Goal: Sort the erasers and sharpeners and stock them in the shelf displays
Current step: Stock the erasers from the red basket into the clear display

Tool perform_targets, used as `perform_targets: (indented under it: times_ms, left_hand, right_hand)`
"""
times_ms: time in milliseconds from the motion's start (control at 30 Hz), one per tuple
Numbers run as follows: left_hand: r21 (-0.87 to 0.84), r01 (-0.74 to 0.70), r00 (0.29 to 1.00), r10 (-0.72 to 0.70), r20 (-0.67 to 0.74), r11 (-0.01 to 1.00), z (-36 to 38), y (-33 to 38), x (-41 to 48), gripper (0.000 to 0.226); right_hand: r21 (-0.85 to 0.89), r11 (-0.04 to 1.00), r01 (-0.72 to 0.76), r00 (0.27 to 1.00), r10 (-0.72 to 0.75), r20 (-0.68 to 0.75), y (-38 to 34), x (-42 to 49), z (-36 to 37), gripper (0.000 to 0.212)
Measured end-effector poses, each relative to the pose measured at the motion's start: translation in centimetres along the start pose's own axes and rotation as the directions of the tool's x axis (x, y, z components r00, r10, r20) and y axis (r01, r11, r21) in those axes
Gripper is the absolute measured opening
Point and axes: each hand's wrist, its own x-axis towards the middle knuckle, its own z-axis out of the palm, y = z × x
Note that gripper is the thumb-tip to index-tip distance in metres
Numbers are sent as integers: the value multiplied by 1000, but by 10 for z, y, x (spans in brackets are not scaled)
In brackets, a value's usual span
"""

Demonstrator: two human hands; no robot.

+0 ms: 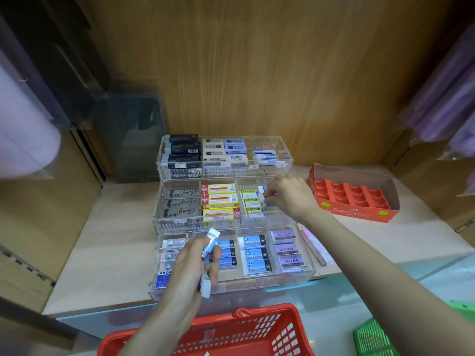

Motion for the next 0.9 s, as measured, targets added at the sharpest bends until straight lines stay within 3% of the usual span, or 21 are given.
perform_targets:
  times_ms: [133, 200, 267, 333, 400, 467, 533, 667, 767, 900]
  left_hand:
    - [69, -37, 998, 40, -49, 997, 1, 0, 0, 16]
    - [103, -72, 994, 80, -73, 992, 0, 0, 0, 13]
    - [115, -91, 989, 103, -109, 989, -3, 0, -3, 13]
    - [106, -101, 984, 115, -135, 989, -6, 0, -6, 13]
    - [82, -108, 982, 119, -144, 991, -7, -1, -8, 11]
    - [53, -110, 984, 116, -138, 993, -4, -1, -11, 10]
    - [15, -118, 986, 119, -116, 993, 1, -1, -13, 11]
    - [53, -194, 980, 196, -38, 979, 2, -5, -14, 13]
    - [196, -255, 960, 272, -63, 947, 1, -12, -16, 11]
    - [242, -284, 937, 322, -135, 928, 0, -13, -13, 16]
  right_hand:
    - [-136, 991, -16, 999, 23, 48, -3, 1, -7, 13]
    - [-174, 984, -27, 1000, 27, -3, -19, -10, -10, 16]
    - [123, 992, -13, 999, 19, -51, -50, -41, -16, 18]
    - [572, 820, 2, 997, -47, 63, -87, -83, -28, 16]
    - [766, 636, -95, 968, -119, 219, -117, -119, -34, 15]
    - [793, 586, -170, 957, -95, 275, -130, -139, -29, 22]
    - [829, 528, -185, 969, -42, 243, -132, -143, -23, 23]
    - [933, 274, -232, 973, 65, 222, -125, -147, -21, 34]
    - [950, 221, -219, 976, 44, 215, -127, -151, -21, 34]
    - [946, 241, -217, 976, 22, 219, -135, -153, -18, 37]
